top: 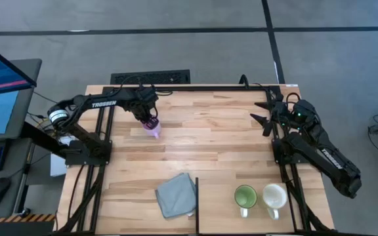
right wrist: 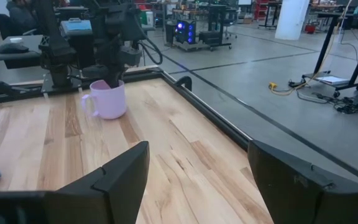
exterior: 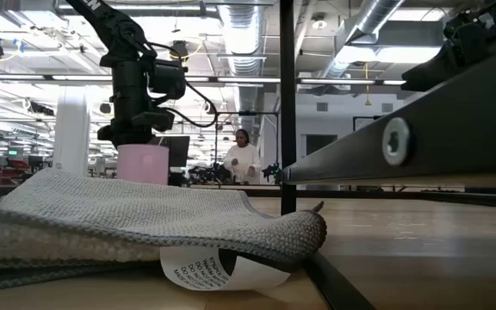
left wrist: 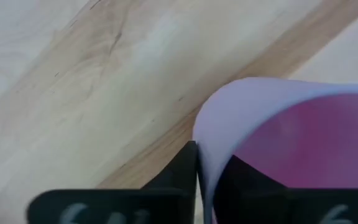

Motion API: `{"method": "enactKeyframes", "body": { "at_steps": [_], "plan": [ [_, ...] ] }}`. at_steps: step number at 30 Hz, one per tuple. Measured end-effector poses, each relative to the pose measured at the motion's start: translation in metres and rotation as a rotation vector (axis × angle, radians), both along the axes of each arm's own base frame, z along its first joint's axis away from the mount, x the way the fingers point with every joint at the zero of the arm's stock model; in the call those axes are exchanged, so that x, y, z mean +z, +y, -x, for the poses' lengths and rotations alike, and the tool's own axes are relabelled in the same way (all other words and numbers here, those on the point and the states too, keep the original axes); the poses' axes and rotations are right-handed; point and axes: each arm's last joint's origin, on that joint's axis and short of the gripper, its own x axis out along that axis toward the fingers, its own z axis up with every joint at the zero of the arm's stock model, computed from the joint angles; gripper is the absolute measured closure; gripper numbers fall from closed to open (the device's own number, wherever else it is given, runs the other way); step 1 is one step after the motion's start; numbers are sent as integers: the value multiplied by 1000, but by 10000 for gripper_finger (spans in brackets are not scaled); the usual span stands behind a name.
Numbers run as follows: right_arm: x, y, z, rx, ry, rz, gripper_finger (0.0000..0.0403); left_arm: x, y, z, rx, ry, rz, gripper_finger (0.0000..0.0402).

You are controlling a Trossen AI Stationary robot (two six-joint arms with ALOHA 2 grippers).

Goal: Stack small to large cups/mugs on shelf
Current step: Put the pink mug on the shelf

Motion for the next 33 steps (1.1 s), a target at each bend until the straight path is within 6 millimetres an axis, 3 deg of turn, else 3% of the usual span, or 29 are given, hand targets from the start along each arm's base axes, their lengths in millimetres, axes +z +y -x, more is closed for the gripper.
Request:
{"method": "enactKeyframes", "body": {
  "at_steps": [24, 33],
  "plan": [
    [0, 0, 0, 0, 0, 0, 106, 0, -3, -2, -89, -38, 39, 400],
    [0, 0, 0, 0, 0, 0, 106, 0, -2, -4, -69, -57, 49, 376]
  ]
}}
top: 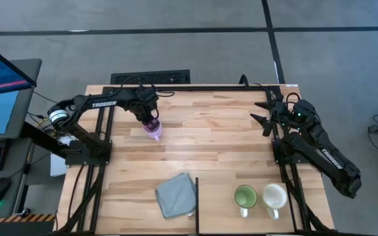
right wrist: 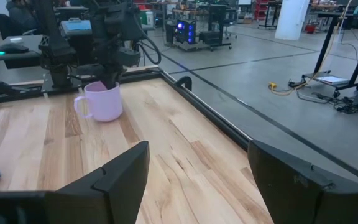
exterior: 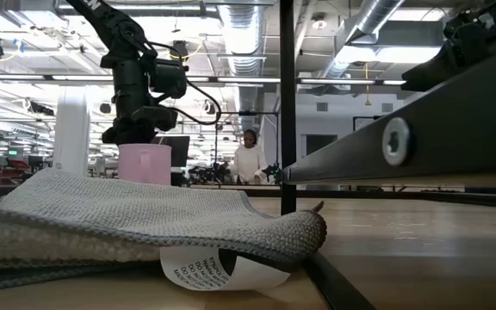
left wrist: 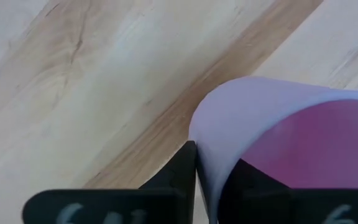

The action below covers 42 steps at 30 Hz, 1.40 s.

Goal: Stack small to large cups/mugs on shelf
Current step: Put the pink mug on the shelf

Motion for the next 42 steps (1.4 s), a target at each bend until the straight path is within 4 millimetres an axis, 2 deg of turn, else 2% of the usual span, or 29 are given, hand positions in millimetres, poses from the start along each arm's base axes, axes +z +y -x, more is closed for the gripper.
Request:
{"method": "enactKeyframes", "body": {
  "at_steps": [14, 32, 36, 42],
  "plan": [
    [0, 0, 0, 0, 0, 0, 106, 0, 3, -2, 18, -2, -41, 397],
    [0, 0, 0, 0, 0, 0, 106, 2, -4, -6, -24, 49, -99, 400],
    [0, 0, 0, 1, 1, 0, 106, 18, -5, -14, -43, 39, -116, 401],
    [0, 0, 0, 0, 1, -1, 106, 61, -5, -33, -77, -39, -167, 401]
  ]
}}
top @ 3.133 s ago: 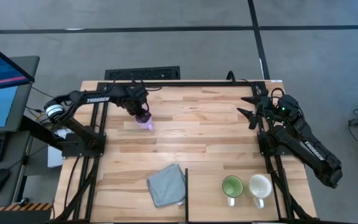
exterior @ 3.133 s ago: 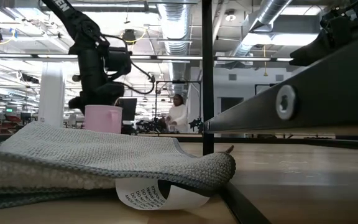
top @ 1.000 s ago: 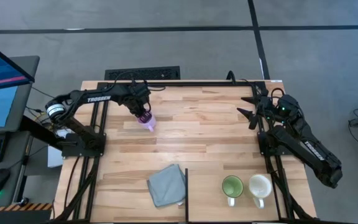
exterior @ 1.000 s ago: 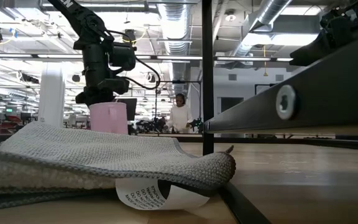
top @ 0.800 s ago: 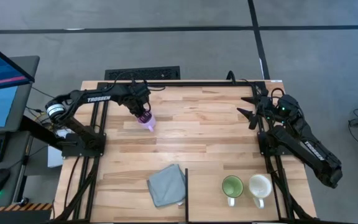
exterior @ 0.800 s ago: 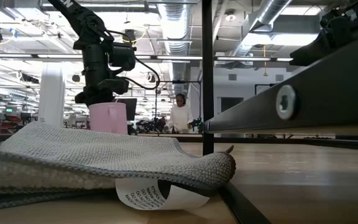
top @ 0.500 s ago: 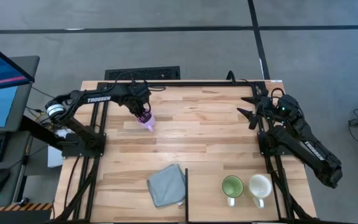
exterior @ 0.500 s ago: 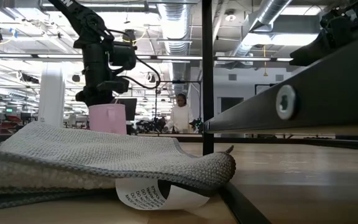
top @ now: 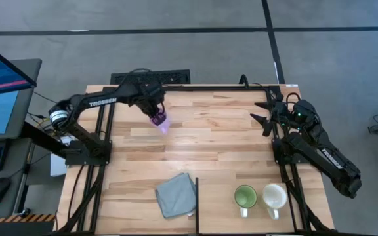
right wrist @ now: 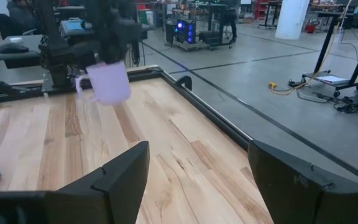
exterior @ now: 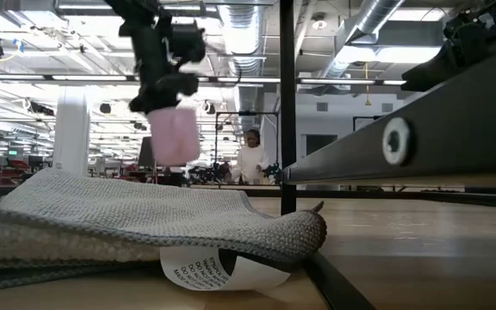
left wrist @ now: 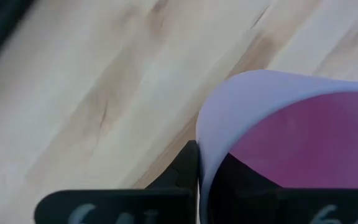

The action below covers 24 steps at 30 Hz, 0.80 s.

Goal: Stack small to large cups/mugs on shelf
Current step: Put the pink mug on the shelf

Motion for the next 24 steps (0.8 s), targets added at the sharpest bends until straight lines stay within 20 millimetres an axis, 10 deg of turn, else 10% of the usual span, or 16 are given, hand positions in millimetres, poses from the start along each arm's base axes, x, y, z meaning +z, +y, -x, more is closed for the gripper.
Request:
{"method": "enactKeyframes", "body": {
  "at_steps": [13, 24],
  "plan": [
    [0, 0, 0, -1, 1, -2, 106, 99, -27, -34, -132, -250, -114, 401],
    [-1, 0, 0, 0, 4, -5, 106, 114, -55, -98, -321, -212, -131, 401]
  ]
}}
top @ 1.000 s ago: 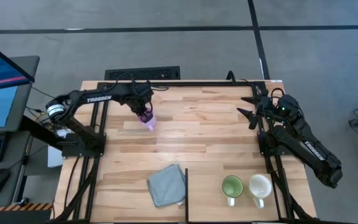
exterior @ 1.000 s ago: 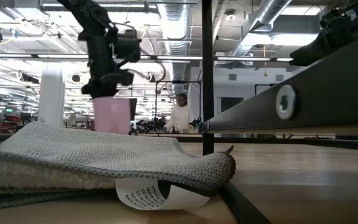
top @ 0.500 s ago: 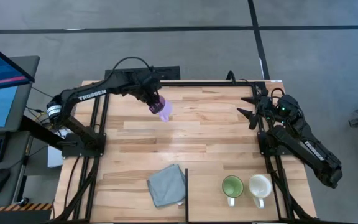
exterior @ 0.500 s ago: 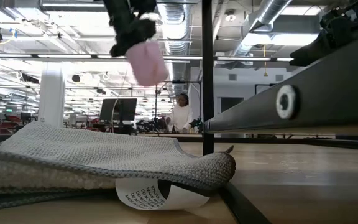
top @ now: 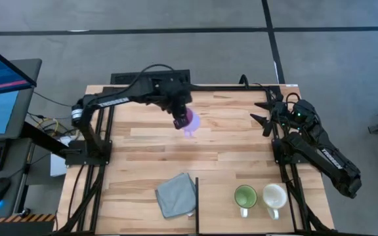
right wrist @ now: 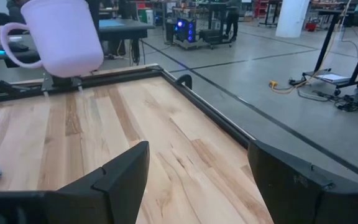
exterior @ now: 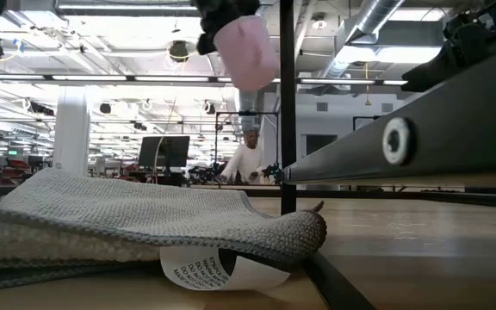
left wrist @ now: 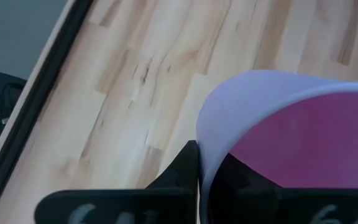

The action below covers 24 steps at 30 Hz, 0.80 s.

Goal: Stack small to large cups/mugs on shelf
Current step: Put the pink mug on the shelf

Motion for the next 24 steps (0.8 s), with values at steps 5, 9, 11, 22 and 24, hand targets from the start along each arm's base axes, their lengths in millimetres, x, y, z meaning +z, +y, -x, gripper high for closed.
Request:
{"method": "enactKeyframes", "body": {
  "at_steps": [5, 9, 11, 22, 24],
  "plan": [
    [0, 0, 0, 1, 0, -1, 106, -4, -8, -29, -58, 56, -5, 401],
    [0, 0, 0, 2, 0, -1, 106, -7, -19, -49, -97, 72, 0, 401],
    [0, 0, 0, 4, 0, -1, 106, -8, -25, -57, -109, 84, 5, 401],
    [-1, -1, -2, 11, 7, -10, 106, -17, -66, -82, -130, 105, 70, 401],
    [-1, -1, -3, 19, 14, -18, 106, -17, -73, -83, -118, 96, 82, 401]
  ]
}}
